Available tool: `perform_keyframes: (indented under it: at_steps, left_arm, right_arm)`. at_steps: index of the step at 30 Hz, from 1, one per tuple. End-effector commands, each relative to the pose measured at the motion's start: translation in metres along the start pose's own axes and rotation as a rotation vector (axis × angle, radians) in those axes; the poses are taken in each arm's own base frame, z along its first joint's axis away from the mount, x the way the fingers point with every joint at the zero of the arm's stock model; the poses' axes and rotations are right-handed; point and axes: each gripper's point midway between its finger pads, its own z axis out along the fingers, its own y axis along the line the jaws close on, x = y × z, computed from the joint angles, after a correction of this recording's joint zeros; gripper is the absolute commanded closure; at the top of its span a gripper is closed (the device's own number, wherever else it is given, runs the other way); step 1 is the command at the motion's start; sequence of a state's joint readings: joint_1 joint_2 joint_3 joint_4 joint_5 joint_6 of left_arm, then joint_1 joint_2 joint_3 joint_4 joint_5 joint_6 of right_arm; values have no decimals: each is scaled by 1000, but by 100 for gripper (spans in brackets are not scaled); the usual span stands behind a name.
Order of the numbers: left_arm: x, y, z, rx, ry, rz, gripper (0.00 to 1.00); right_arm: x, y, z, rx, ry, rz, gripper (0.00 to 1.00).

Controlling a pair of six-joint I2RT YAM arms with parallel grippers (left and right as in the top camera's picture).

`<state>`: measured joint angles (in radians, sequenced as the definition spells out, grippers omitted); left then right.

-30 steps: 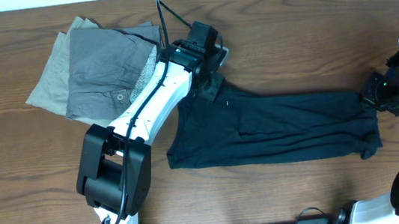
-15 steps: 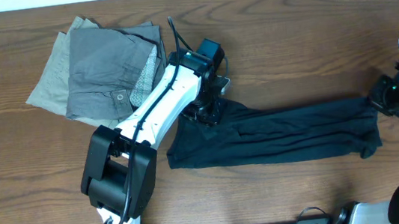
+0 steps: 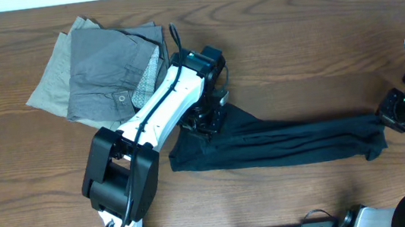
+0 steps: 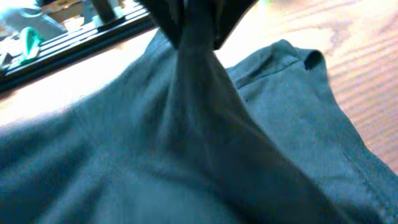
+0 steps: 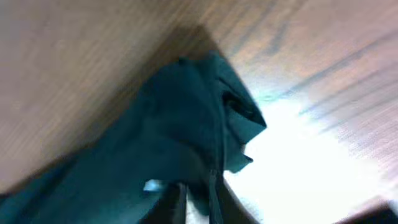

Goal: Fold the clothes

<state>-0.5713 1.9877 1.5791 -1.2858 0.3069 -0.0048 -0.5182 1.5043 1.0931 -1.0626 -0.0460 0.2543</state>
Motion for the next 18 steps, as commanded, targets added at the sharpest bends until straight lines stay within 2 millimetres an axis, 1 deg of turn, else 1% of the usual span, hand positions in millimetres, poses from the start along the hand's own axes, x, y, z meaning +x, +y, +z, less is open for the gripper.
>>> perform_keyframes:
  at_steps: [1, 2, 5, 6, 8, 10, 13, 15, 17, 18]
  left_arm:
    - [0, 0, -6, -2, -14, -15, 69]
    - [0, 0, -6, -2, -14, -15, 63]
    - [0, 0, -6, -2, -15, -15, 55]
    - [0, 0, -6, -2, -15, -15, 52]
    - [-1, 0, -6, -2, -18, -14, 52]
    - [-3, 0, -6, -2, -26, -14, 52]
    - [-9, 1, -7, 1, -48, -12, 52]
    - [-13, 4, -9, 4, -69, -17, 52]
    - [-17, 8, -14, 9, -90, -29, 52]
    - [-18, 11, -18, 12, -102, -38, 44]
  right_arm:
    - [-3, -8, -6, 34, -22, 10, 79]
    - [-2, -8, -6, 37, -16, 10, 66]
    - [0, -9, -6, 39, -7, 10, 41]
    - [0, -9, -6, 39, -7, 11, 37]
    - [-1, -9, -5, 37, -12, 14, 27]
    - [-4, -11, -4, 35, -24, 22, 24]
    - [-16, -14, -1, 27, -60, 43, 22]
    - [-23, -17, 5, 15, -62, 51, 22]
    - [-26, -15, 14, -23, -41, 37, 22]
    - [-27, -13, 19, -44, -27, 26, 22]
